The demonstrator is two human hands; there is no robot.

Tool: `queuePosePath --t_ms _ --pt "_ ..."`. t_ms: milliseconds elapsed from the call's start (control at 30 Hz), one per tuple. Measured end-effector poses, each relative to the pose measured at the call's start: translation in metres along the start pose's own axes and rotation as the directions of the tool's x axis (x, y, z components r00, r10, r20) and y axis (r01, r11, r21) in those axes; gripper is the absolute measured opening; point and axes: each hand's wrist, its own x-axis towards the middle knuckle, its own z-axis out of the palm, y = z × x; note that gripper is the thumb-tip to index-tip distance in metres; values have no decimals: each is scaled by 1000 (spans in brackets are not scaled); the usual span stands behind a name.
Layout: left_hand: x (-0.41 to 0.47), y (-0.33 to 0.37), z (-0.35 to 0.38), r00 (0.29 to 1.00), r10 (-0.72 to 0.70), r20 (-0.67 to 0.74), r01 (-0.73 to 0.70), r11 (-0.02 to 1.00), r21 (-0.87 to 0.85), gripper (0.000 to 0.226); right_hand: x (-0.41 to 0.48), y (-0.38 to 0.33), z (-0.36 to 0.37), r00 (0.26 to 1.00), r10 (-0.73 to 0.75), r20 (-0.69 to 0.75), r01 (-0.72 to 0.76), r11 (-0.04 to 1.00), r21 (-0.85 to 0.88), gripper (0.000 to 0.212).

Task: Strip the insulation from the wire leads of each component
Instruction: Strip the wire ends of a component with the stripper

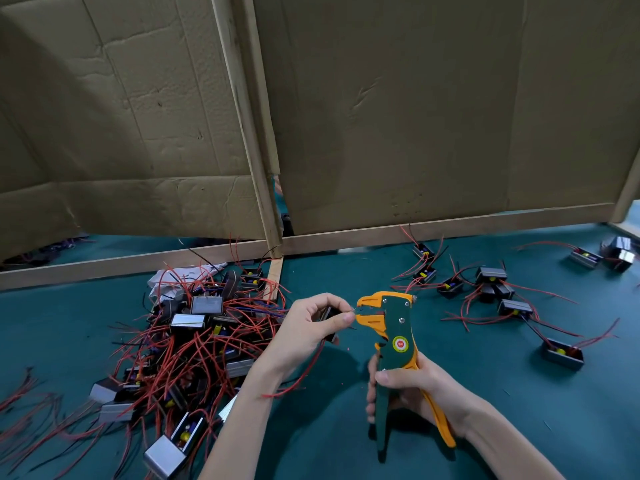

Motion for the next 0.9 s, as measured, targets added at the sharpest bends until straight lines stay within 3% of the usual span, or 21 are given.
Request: queuePosePath --t_ms 533,800,900 --pt "-1 3 3 1000 1 31 -1 1000 -13 7 -2 0 7 990 50 -129 -54 998 -24 30" --pt "2 -5 1 997 -78 25 81 989 -127 5 7 12 21 927 -9 -374 -28 995 -92 35" --pt "2 -8 0 997 -76 -15 74 989 -127 7 7 9 20 971 -33 -235 58 993 98 20"
